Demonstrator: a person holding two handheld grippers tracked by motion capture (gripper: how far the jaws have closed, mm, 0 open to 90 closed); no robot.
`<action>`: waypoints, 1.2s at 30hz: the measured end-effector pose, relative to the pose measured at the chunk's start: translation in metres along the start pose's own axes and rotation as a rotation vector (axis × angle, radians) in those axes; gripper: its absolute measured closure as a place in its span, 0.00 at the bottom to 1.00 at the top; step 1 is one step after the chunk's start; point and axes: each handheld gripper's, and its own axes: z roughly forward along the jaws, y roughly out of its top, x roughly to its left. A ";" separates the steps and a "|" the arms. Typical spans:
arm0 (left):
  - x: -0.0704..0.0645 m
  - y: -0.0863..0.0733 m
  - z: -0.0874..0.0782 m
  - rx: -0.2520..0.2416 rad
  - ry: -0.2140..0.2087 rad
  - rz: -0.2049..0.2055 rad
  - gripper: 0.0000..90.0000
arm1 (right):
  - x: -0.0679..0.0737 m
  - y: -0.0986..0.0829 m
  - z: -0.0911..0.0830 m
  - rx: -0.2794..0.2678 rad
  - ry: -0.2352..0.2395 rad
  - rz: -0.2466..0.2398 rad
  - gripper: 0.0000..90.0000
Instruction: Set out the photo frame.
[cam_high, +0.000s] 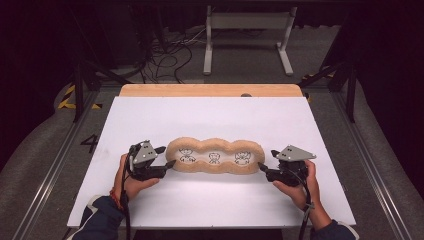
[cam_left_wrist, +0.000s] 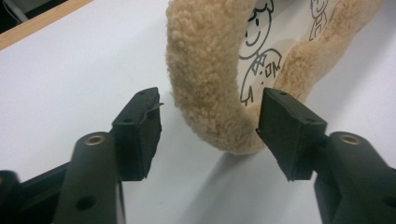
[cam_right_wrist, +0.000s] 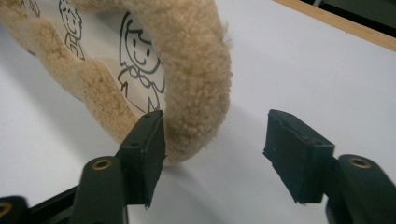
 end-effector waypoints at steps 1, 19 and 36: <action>0.000 0.000 0.000 0.004 -0.001 0.003 0.42 | 0.000 -0.001 0.000 0.005 -0.004 -0.001 0.37; -0.005 -0.006 -0.007 0.000 -0.004 0.008 0.18 | -0.006 -0.010 -0.011 0.002 -0.011 0.006 0.13; -0.004 -0.018 -0.023 0.000 0.030 0.012 0.12 | -0.006 -0.024 -0.027 0.023 -0.092 -0.037 0.14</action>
